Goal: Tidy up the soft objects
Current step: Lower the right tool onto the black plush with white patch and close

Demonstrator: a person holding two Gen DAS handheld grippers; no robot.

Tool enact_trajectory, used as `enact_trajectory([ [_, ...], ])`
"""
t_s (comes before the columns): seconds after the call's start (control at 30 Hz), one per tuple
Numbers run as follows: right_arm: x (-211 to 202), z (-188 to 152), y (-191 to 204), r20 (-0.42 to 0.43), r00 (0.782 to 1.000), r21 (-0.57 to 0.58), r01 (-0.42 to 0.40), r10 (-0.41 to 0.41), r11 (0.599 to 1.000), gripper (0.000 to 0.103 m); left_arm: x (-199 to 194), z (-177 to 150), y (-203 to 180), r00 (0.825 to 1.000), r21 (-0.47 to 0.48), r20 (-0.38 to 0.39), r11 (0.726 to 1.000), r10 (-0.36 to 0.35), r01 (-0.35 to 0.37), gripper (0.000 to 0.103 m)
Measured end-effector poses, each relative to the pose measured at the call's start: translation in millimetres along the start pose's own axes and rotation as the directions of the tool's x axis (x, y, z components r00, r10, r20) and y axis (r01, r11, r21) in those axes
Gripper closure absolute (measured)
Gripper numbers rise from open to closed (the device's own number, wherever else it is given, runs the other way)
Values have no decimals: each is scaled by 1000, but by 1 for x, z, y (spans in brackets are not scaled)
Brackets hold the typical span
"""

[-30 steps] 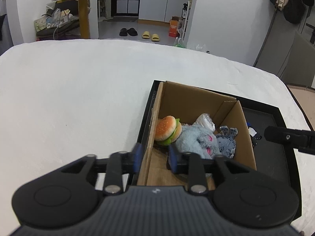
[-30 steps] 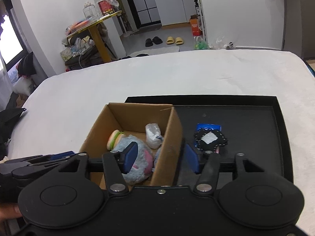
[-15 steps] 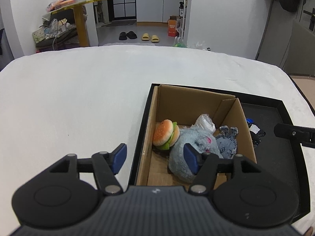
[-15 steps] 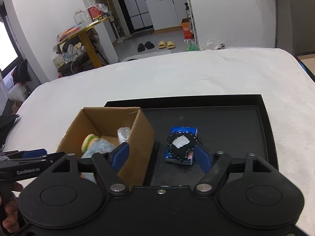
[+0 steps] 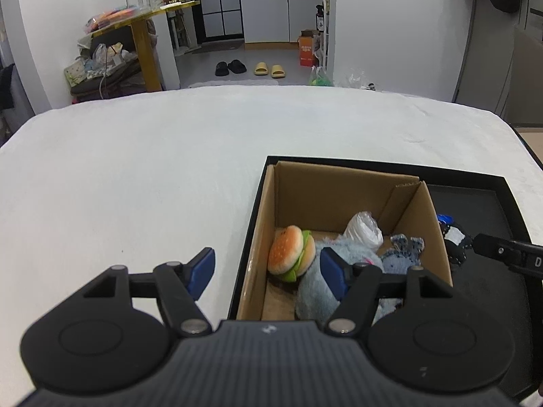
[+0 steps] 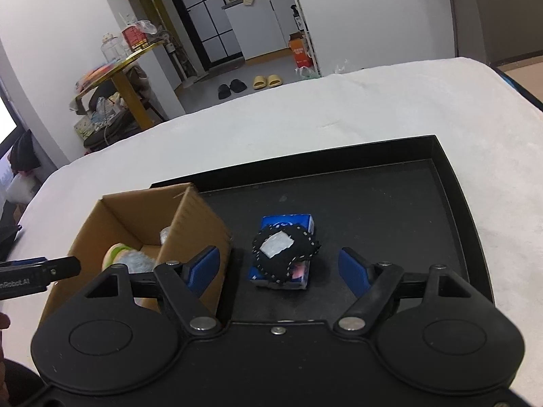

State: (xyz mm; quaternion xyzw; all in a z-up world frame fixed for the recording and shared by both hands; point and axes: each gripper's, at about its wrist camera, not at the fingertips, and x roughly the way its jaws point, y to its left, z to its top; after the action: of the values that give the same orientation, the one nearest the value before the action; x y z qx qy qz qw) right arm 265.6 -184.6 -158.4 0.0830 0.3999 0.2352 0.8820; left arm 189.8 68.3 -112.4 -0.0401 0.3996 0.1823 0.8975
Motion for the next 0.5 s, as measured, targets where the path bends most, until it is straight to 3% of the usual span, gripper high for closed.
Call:
enact_trajectory([
  [0.2,21,1,-10,-24,1000,25,-5,5,1000,33,9,8,-9,1000,31,10,999,29,-29,36],
  [0.5,48,0,-16,-64,998,44,13,-11,999,34,21,11,-10,999,33,-15,999,36,-35,36],
])
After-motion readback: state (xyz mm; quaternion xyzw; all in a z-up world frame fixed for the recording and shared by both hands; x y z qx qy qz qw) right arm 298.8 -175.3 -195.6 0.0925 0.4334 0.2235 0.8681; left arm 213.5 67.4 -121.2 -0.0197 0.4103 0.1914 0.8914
